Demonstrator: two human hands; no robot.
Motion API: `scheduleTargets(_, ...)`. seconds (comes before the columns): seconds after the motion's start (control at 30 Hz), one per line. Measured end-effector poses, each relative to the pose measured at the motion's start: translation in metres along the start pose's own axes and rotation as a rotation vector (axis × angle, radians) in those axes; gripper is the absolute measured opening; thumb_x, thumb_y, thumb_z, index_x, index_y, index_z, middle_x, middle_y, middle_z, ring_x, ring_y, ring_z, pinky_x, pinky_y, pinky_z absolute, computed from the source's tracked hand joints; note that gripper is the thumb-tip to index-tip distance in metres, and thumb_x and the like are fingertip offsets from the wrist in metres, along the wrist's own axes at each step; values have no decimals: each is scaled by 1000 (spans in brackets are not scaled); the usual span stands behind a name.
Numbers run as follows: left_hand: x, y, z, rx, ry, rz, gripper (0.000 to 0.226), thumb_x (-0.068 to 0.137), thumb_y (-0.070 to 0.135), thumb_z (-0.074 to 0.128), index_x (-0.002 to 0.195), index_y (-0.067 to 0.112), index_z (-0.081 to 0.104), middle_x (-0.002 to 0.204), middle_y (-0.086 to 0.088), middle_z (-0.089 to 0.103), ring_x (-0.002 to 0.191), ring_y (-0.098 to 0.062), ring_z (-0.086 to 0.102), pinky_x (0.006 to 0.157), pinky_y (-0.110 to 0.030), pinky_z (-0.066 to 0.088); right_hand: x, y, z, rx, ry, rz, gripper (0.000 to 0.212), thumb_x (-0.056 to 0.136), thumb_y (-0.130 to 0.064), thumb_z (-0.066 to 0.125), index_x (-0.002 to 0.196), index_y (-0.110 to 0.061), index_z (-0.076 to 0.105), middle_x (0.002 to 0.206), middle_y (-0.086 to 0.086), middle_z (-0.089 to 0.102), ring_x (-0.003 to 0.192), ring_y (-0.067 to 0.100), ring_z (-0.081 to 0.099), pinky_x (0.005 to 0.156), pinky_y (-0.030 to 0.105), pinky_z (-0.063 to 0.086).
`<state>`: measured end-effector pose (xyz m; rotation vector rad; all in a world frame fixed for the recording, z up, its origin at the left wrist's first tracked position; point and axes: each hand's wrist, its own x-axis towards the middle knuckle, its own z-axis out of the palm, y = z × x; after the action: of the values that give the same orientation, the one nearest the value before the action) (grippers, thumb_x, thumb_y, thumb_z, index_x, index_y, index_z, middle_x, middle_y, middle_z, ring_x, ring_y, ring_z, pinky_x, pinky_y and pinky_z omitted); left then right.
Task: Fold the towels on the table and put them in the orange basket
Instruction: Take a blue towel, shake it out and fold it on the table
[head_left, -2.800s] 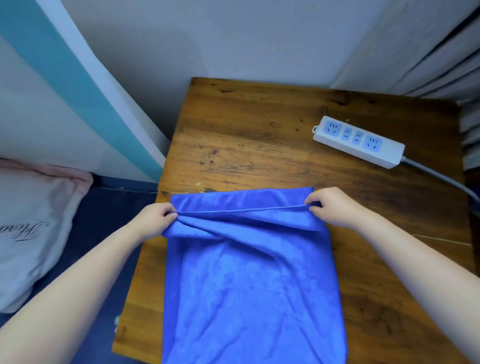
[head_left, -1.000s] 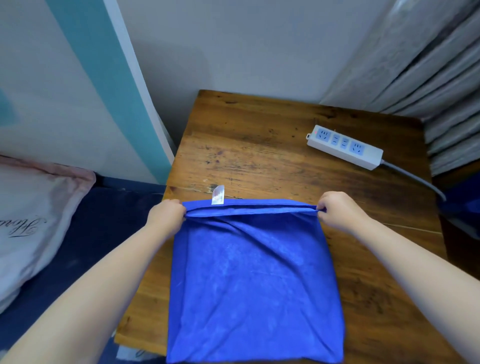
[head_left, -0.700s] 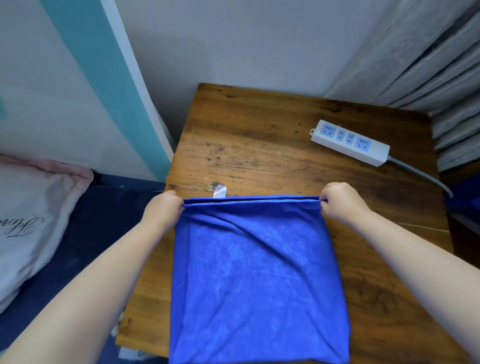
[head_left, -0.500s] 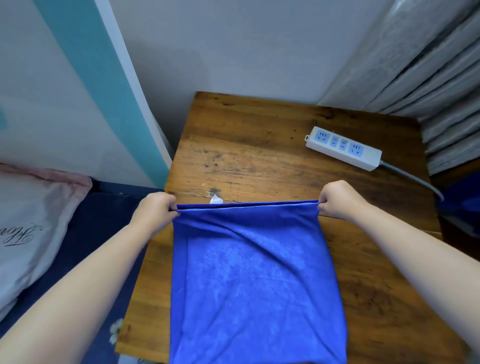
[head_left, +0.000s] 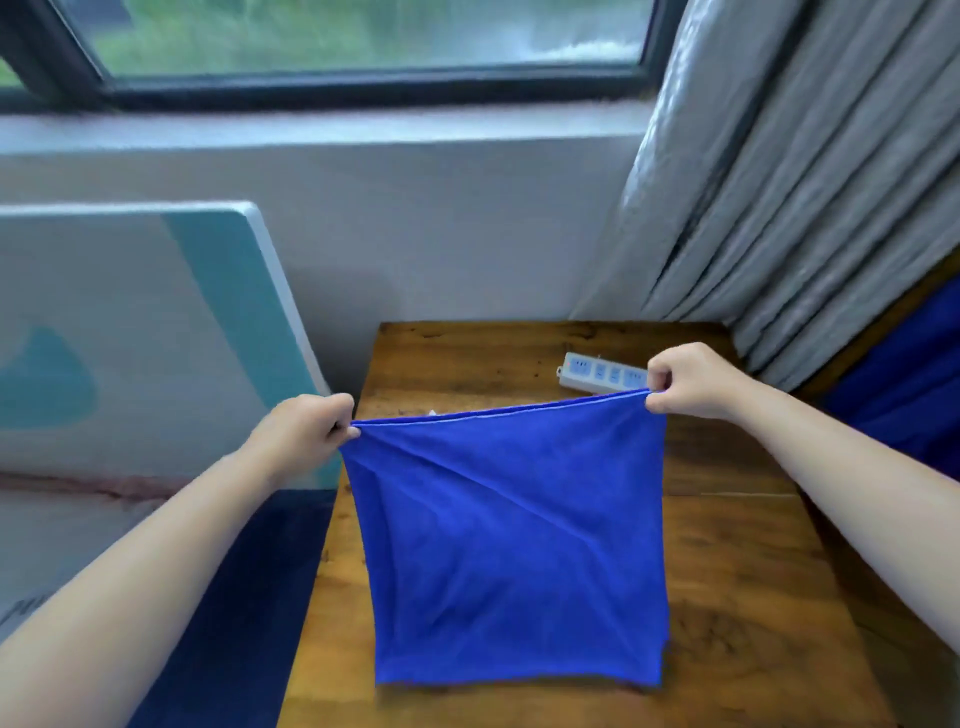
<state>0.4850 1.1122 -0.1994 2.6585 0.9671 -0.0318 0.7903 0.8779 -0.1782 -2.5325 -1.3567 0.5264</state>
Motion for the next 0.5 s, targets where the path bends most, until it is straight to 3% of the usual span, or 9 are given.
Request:
scheduleTargets(0.07,3,13,-19,-24,97,13,43,89,13,56,59,27,29,58,-4,43,64,-28,41,58,-30,32,-7,0,-20,102,188,-14,27,65,5,63,51,-11,46,58,8,50,64,21,45,51,16,30)
scheduleTargets(0.13,3,28,-36,-25,175,67,9,89,11,54,81,16,54,77,-13,61,75,-33,54,67,-34,41,-19,-2,-37,147,369,-38,22,65,9,60,57,-7,47,60,10,48,61,23,42,50,18,27)
scheduleTargets(0.2,6,41,-45,80,154,66,24,91,12,53,114,6,56,103,-13,67,97,-32,60,82,-34,44,-26,-2,-47,97,425,-54,16,67,12,57,65,-3,52,65,17,53,64,28,48,56,24,31)
scheduleTargets(0.23,7,46,-49,170,97,55,28,92,14,51,119,7,55,111,-12,65,105,-30,59,87,-33,43,-30,-1,-52,44,414,-63,12,69,13,55,74,2,57,73,22,58,70,32,53,62,29,35)
scheduleTargets(0.3,6,57,-58,349,136,55,24,94,17,45,110,8,62,111,-11,63,105,-28,59,84,-34,47,-38,-1,-66,-58,401,-77,22,72,13,50,91,10,60,86,27,62,83,37,58,73,37,42)
scheduleTargets(0.33,6,60,-65,372,264,70,23,93,14,46,99,5,66,102,-15,64,97,-30,62,77,-37,50,-42,-2,-74,-81,467,-96,25,72,13,48,94,12,61,87,29,62,86,39,58,77,40,44)
scheduleTargets(0.43,8,69,-77,100,754,111,20,81,11,56,76,-4,69,74,-25,63,70,-39,63,56,-44,51,-49,-7,-91,-44,798,-114,26,73,11,46,89,12,66,85,33,61,87,44,58,80,43,46)
scheduleTargets(0.47,9,72,-81,21,759,94,18,83,11,58,80,-3,70,78,-26,63,73,-40,63,59,-43,50,-49,-8,-94,-64,778,-96,27,75,11,47,92,9,68,91,32,61,91,43,58,82,41,45)
scheduleTargets(0.5,10,76,-85,9,657,54,18,86,13,59,87,-1,70,87,-24,64,81,-40,63,66,-42,49,-50,-11,-96,-115,619,-56,28,78,9,48,96,6,68,99,30,60,99,40,58,86,38,44)
